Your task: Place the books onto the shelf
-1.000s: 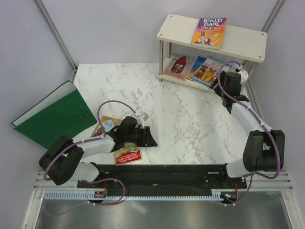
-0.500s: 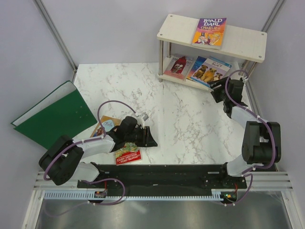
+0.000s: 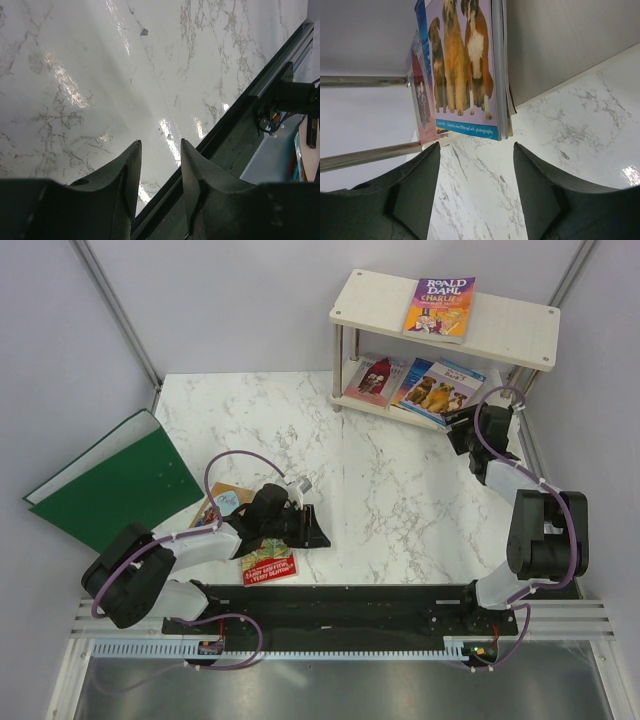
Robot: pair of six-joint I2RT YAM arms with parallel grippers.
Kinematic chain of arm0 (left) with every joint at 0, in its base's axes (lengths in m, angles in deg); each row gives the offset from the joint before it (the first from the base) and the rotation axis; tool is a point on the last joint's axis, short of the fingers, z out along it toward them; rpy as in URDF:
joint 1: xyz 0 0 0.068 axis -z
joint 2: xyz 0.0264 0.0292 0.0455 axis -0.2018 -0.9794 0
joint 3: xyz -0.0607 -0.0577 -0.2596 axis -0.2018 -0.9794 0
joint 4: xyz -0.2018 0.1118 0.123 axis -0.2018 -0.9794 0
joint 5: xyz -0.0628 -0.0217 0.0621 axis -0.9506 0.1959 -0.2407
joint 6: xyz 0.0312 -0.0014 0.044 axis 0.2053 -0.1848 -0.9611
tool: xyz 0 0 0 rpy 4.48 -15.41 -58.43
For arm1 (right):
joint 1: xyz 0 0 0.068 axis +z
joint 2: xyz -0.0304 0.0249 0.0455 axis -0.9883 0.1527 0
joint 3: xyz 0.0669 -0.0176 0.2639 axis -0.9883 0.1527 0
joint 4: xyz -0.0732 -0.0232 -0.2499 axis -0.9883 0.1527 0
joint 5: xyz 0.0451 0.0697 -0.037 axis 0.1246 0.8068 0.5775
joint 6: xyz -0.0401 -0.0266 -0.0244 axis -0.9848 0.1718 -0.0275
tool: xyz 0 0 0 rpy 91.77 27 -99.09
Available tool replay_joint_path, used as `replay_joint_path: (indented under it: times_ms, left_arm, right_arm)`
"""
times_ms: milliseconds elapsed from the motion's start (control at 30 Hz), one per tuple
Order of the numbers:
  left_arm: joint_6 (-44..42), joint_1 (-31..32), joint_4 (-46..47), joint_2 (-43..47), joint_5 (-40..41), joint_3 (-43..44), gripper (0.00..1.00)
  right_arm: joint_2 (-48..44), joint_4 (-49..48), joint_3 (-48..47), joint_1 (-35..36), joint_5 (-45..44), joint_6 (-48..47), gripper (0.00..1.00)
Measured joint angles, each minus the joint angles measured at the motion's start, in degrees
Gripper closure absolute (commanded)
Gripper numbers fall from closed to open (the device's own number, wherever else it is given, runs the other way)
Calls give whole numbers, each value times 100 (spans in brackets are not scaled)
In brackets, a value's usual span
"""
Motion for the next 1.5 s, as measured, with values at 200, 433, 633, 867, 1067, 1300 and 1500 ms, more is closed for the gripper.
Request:
replay_joint_path:
  times_ms: [200,433,633,867,1067,1300,1500]
  left_arm:
    - [0,0,2,0,-2,0,56]
    - [0,0,0,0,0,0,56]
    - [0,0,0,0,0,0,56]
    - [0,0,0,0,2,0,56]
    - [0,0,0,0,0,0,56]
    - [0,0,0,-4,0,0,56]
    - [0,0,0,-4,0,0,57]
  right_arm:
    - [184,7,-42,-39,-133,7,33]
    - [643,-85,-79,-48,-190,68,40]
    - [686,-267,-129,-55,-216,87,43]
    - [743,-531,-173,-74,-343,105,52]
    - [953,-815,-177,-76,-339,168,68]
    - [992,-1082,-175,-79,-260,221,86]
    - [992,-1276,-175,-79,-170,234,90]
